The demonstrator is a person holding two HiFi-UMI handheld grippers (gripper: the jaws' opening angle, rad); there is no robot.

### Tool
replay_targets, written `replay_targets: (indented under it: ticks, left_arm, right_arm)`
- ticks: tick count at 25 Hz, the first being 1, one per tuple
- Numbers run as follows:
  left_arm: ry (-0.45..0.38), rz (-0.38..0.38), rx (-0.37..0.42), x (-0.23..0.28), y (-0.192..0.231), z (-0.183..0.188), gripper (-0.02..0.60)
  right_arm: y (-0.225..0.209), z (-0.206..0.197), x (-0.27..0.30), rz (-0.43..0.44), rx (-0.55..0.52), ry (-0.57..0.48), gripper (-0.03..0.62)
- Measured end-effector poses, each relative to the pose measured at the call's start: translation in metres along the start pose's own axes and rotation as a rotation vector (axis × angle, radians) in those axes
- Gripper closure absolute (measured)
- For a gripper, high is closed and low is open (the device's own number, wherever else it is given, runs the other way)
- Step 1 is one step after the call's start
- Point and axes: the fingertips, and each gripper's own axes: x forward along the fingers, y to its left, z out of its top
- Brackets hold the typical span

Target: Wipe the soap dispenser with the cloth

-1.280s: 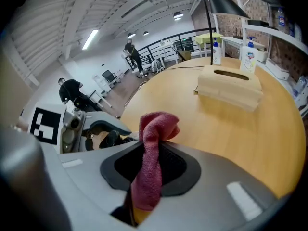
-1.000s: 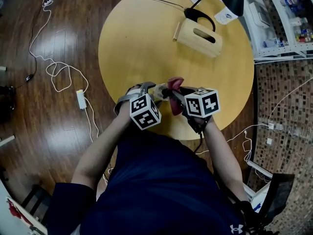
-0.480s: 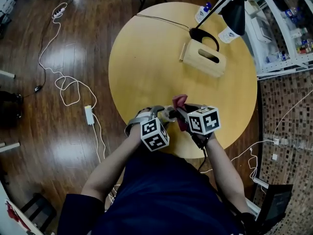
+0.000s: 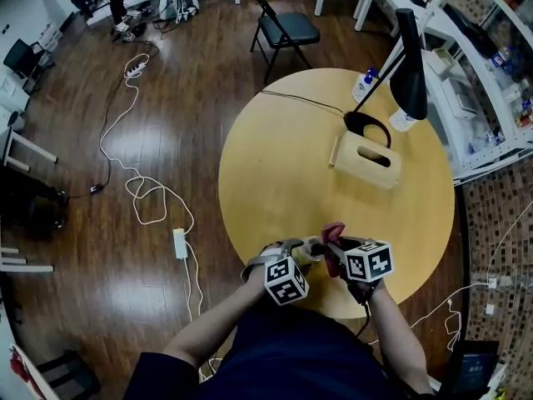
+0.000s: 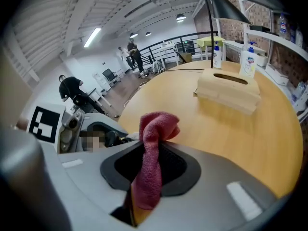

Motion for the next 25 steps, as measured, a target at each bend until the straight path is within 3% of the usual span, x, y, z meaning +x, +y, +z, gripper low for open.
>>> replay_targets:
  ticks: [4,7,11,15,19,22,25]
  left_arm:
    - [0.011,0.01,-0.006,0.005,0.003,0.001,0.327]
    - [0.02,-0.056,0.007,0.0,0.004,0.001,0.337]
    - [0.007,-0.129,0.037,0.0,0.008,-0.003,0.367]
    - [0.007,-0.081,0.073,-0.007,0.012,0.001,0.358]
    - [-0.027,-0.055,-0.039,0.004,-0.003,0.014,0.273]
    - [-0.009,0.001,-0.044,0.006,0.008,0.011,0.311]
    - [0.003,-0.032,-0.031,-0.004,0.006,0.006,0.311]
  right_arm:
    - [0.001,0.001,0.008,0.021,0.0,0.008,0.505]
    - [0.009,-0.006,0.002,0.057,0.053,0.018,0.507]
    - [0.007,-0.015,-0.005,0.052,0.01,0.066,0.507]
    - [-0.003,0.013,-0.008,0.001,-0.026,0.008,0.505]
    - [-0.003,0.012,0.003,0.03,-0.034,0.023,0.505]
    - [-0.002,0.01,0.004,0.043,-0.021,0.011,0.507]
    - [0.01,-0.004,-0.006,0.065,0.004,0.034,0.507]
